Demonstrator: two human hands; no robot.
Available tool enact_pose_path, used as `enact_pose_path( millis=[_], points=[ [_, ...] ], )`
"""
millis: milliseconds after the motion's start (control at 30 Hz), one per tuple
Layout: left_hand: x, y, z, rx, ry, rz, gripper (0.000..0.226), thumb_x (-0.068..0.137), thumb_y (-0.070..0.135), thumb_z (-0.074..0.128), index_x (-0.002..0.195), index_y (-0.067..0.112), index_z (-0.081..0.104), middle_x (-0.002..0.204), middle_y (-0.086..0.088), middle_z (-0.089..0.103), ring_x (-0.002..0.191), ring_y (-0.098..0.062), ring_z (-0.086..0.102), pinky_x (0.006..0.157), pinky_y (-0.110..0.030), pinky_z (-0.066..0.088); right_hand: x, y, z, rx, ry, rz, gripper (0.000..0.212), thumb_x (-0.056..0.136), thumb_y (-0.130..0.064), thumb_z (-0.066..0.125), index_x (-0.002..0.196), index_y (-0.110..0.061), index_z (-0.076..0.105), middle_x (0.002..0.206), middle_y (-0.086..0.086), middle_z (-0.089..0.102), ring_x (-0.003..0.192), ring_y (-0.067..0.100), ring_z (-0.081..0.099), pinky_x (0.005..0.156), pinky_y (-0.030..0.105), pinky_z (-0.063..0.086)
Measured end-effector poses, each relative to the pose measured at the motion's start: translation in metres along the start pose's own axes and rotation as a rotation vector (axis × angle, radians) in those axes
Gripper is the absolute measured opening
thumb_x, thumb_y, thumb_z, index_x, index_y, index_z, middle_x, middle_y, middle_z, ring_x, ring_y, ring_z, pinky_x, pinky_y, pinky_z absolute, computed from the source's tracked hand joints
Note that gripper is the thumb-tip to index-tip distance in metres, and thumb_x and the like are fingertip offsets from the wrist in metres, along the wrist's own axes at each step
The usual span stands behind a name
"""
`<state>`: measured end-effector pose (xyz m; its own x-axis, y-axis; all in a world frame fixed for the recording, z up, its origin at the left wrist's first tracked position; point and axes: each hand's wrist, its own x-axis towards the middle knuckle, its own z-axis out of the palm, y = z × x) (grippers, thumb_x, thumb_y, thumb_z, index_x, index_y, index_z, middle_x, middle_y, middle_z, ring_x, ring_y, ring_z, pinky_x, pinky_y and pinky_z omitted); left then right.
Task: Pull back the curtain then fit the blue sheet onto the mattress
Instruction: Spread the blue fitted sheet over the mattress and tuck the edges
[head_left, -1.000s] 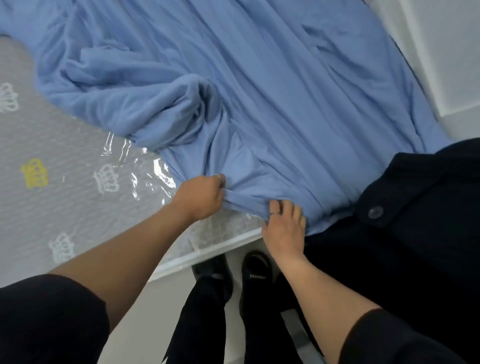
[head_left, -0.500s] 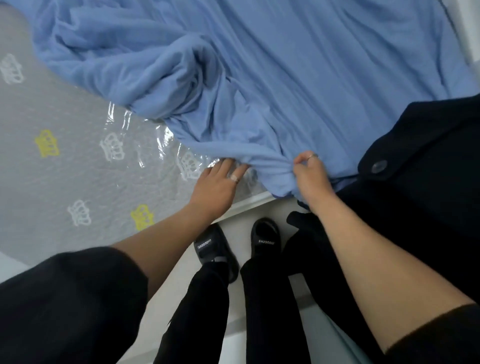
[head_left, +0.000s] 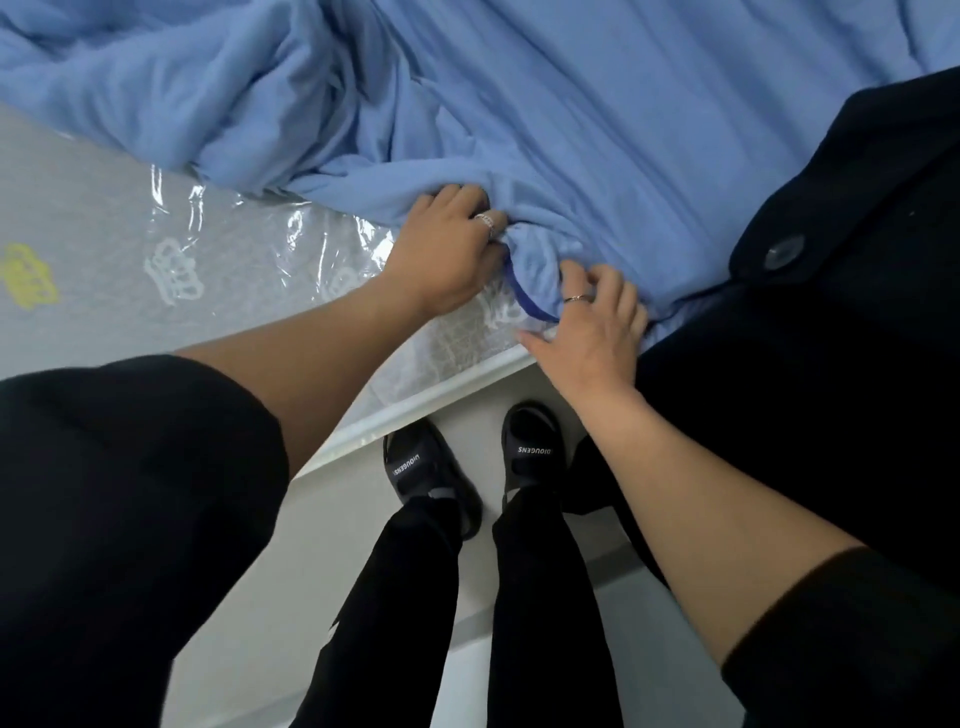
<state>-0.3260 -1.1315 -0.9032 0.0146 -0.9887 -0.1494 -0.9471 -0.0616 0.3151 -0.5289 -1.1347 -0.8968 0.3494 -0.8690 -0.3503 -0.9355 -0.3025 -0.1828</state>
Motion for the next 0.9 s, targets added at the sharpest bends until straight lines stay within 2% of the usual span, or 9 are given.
enact_pose_path(
  millis=[100,233,333,433,500,567,700,800,900],
  points=[
    [-0.029,0.000,-0.012,-0.130,0.109,0.128,0.020,0.094,0.022,0.058,0.096,0.004,0.066,0.093,-0.015,0.062,0.082,-0.036,0.057,0.071,-0.042,0.043,-0.003,0.002,-0.003,0.199,0.080,0.024,0.043,0.074,-0.005,0.063,0.116,-0.013,0.065,0.117,0.012,0.058,0.109,0.038,0.052,0.091,0.053,0.045],
    [-0.080,0.006,-0.032,-0.201,-0.056,0.039,0.037,0.099,0.035,0.041,0.088,0.005,0.060,0.076,-0.018,0.064,0.067,-0.041,0.060,0.062,-0.043,0.048,-0.023,-0.002,-0.016,0.205,0.195,-0.027,0.044,0.069,-0.002,0.056,0.106,-0.018,0.072,0.118,0.009,0.058,0.112,0.036,0.049,0.101,0.052,0.035],
    [-0.124,0.013,-0.040,-0.111,-0.199,0.053,0.043,0.098,0.049,0.032,0.083,0.016,0.056,0.068,-0.009,0.064,0.062,-0.037,0.062,0.055,-0.036,0.044,-0.058,0.007,-0.010,0.252,0.154,-0.264,0.036,0.071,0.000,0.061,0.101,-0.014,0.074,0.109,0.013,0.062,0.102,0.037,0.054,0.092,0.049,0.041],
    [-0.160,0.017,-0.033,-0.017,-0.410,0.053,0.048,0.089,0.068,0.038,0.086,0.023,0.054,0.070,-0.001,0.065,0.067,-0.030,0.065,0.054,-0.031,0.041,-0.086,0.019,0.003,0.166,-0.107,-0.423,0.033,0.077,-0.004,0.061,0.107,-0.012,0.071,0.094,0.008,0.065,0.090,0.034,0.060,0.081,0.043,0.045],
    [-0.179,0.021,-0.019,0.067,-0.604,-0.002,0.045,0.084,0.068,0.045,0.098,0.027,0.057,0.084,-0.001,0.069,0.081,-0.029,0.068,0.059,-0.033,0.039,-0.089,0.020,0.014,0.015,-0.377,-0.427,0.031,0.084,-0.009,0.053,0.111,-0.016,0.066,0.099,0.007,0.064,0.097,0.034,0.059,0.084,0.042,0.044],
    [-0.192,0.030,0.001,0.084,-0.782,-0.062,0.038,0.085,0.058,0.052,0.110,0.030,0.057,0.100,-0.002,0.070,0.095,-0.030,0.068,0.066,-0.035,0.041,-0.084,0.016,0.026,-0.065,-0.610,-0.424,0.025,0.088,-0.011,0.047,0.108,-0.018,0.060,0.107,0.006,0.063,0.105,0.033,0.057,0.085,0.040,0.042],
    [-0.204,0.045,0.040,-0.027,-1.121,-0.191,0.042,0.086,0.029,0.052,0.127,0.023,0.053,0.120,-0.008,0.064,0.110,-0.032,0.062,0.085,-0.040,0.050,-0.063,-0.007,0.051,-0.326,-0.850,-0.309,0.033,0.087,-0.017,0.043,0.113,-0.028,0.059,0.119,0.000,0.064,0.113,0.027,0.054,0.093,0.047,0.028],
    [-0.214,0.052,0.056,-0.046,-1.093,-0.148,0.036,0.086,0.022,0.053,0.122,0.020,0.057,0.119,-0.010,0.064,0.109,-0.032,0.064,0.088,-0.040,0.051,-0.056,-0.021,0.069,-0.513,-1.049,-0.221,0.054,0.088,-0.017,0.040,0.140,-0.033,0.046,0.145,0.004,0.047,0.137,0.032,0.033,0.107,0.067,0.010],
    [-0.217,0.029,0.049,0.039,-0.923,-0.054,0.021,0.088,0.030,0.060,0.107,0.020,0.061,0.111,-0.005,0.067,0.102,-0.029,0.066,0.082,-0.035,0.048,-0.054,-0.022,0.072,-0.560,-1.177,-0.207,0.066,0.090,-0.024,0.039,0.153,-0.036,0.027,0.160,0.007,0.025,0.148,0.034,0.013,0.111,0.070,0.004]
  ],
)
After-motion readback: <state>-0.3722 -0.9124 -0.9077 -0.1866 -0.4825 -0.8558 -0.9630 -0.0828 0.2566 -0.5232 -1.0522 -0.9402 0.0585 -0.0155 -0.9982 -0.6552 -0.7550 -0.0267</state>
